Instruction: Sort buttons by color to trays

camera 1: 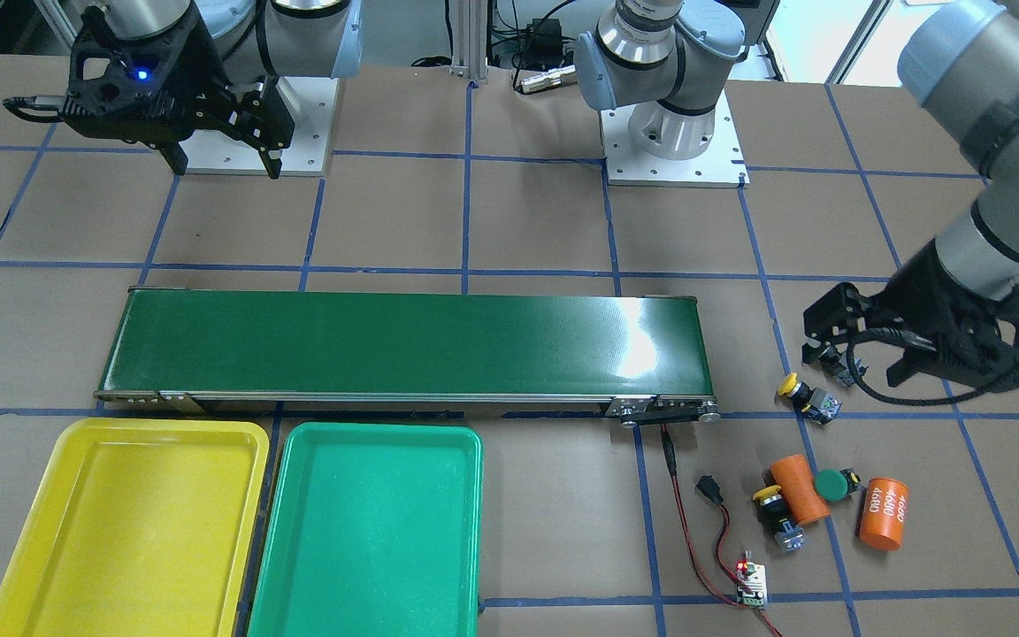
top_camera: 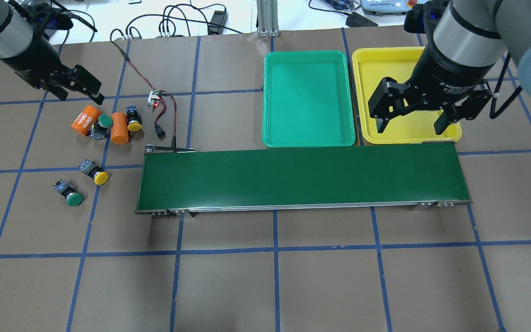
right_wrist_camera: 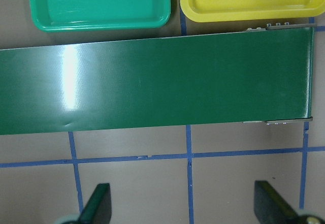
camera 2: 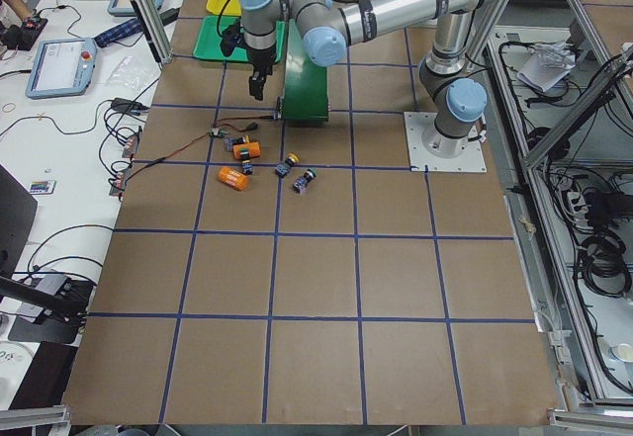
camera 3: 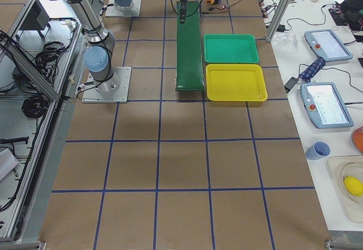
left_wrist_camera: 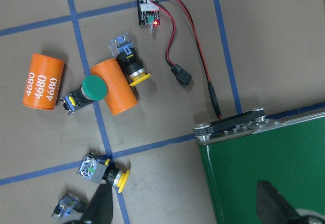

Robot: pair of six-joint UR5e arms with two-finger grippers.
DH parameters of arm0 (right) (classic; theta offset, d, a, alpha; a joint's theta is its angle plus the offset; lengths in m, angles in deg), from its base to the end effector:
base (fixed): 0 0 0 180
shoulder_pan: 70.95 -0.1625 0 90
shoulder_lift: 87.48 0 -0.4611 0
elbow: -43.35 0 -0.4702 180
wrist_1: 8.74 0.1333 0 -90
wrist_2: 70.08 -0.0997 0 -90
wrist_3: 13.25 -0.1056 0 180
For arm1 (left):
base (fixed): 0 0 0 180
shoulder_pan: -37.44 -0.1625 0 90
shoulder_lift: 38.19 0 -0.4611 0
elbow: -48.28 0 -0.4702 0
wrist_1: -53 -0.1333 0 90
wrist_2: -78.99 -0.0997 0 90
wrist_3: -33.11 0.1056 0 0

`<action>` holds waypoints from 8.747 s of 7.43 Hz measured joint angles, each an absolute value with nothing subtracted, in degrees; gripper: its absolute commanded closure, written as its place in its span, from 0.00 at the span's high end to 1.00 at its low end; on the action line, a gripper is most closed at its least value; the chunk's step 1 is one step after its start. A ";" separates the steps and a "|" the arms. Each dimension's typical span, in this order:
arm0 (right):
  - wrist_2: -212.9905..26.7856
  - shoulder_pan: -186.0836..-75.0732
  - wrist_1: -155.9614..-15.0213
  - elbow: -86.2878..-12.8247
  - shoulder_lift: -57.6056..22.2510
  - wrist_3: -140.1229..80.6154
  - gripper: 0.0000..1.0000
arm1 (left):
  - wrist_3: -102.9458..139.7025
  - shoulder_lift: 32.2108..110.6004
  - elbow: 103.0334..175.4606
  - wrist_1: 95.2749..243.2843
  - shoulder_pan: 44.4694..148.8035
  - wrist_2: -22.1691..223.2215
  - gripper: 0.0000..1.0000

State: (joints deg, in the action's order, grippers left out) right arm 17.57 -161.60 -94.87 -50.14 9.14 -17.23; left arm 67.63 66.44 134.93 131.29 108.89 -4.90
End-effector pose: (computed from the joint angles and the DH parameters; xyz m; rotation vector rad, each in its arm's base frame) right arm 0.1435 -0.5131 0.5394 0.0905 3.0997 0.0226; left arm 0.0787 -0.6888 0.4124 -0.4241 -3.0188 0.0829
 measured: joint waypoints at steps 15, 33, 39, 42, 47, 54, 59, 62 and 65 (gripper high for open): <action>17.73 -161.50 -94.44 -51.30 9.80 -16.07 1.00 | 88.44 94.65 121.79 124.31 100.27 -8.02 0.98; 17.77 -161.47 -94.59 -51.29 9.80 -16.07 1.00 | 121.98 63.06 159.03 112.94 124.40 -13.71 0.00; 18.42 -161.47 -94.51 -51.37 9.76 -15.98 1.00 | 118.55 61.34 163.22 112.20 126.24 -12.33 1.00; 18.24 -161.47 -94.44 -51.39 9.75 -16.05 1.00 | 117.24 59.95 161.93 112.66 126.02 -11.30 1.00; 17.71 -161.45 -94.61 -51.31 9.83 -16.07 1.00 | 119.01 67.71 138.39 129.99 113.82 -5.22 1.00; 17.69 -161.53 -94.53 -51.52 10.02 -16.22 1.00 | 138.46 86.77 125.72 129.17 99.85 4.41 1.00; 17.66 -161.52 -94.56 -51.92 10.05 -16.18 1.00 | 140.48 88.33 130.83 128.18 99.53 4.73 1.00; 17.56 -161.55 -94.92 -51.95 9.99 -16.30 1.00 | 140.59 88.48 132.58 126.43 99.49 4.78 0.00; 17.55 -161.56 -95.00 -52.00 9.99 -16.33 1.00 | 139.62 88.01 132.00 126.42 99.63 4.48 0.00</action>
State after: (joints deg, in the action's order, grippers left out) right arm 17.55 -161.56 -95.00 -52.00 9.99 -16.33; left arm 139.62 88.01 132.00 126.42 99.63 4.48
